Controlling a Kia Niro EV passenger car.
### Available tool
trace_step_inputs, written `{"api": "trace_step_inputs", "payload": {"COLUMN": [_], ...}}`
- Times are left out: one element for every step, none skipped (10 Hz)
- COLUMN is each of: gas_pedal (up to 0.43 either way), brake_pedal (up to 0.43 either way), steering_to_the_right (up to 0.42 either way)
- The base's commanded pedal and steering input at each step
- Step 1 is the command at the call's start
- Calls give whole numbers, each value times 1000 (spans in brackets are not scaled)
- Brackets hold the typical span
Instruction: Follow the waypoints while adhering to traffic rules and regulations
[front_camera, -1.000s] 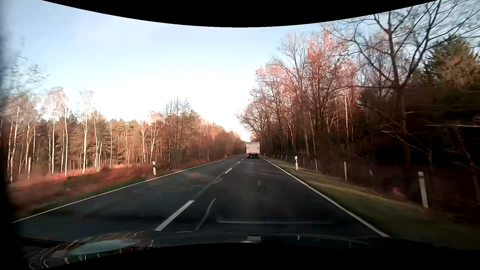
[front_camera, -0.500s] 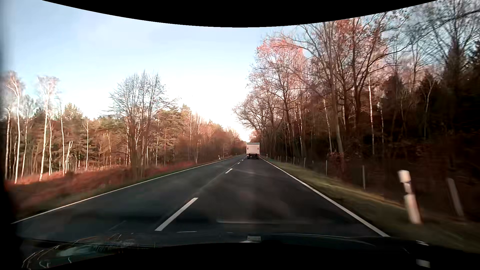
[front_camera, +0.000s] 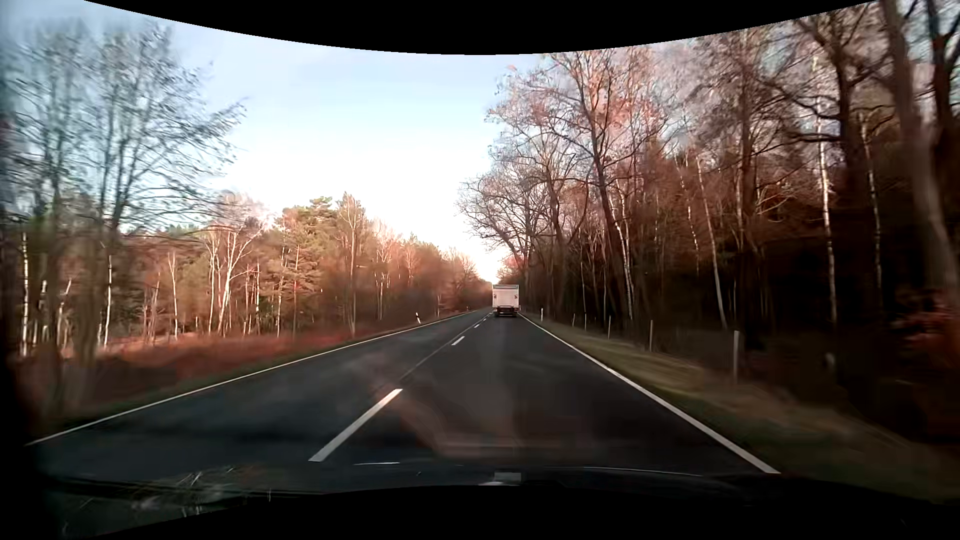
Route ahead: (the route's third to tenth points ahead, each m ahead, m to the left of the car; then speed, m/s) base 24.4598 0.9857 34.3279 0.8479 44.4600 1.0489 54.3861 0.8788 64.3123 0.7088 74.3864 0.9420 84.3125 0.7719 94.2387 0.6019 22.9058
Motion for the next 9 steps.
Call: {"api": "trace_step_inputs", "payload": {"gas_pedal": [169, 169, 169, 169, 157, 157, 157, 157, 157], "brake_pedal": [0, 0, 0, 0, 0, 0, 0, 0, 0], "steering_to_the_right": [-1, -1, 0, -1, -1, -1, -1, -1, -1]}}
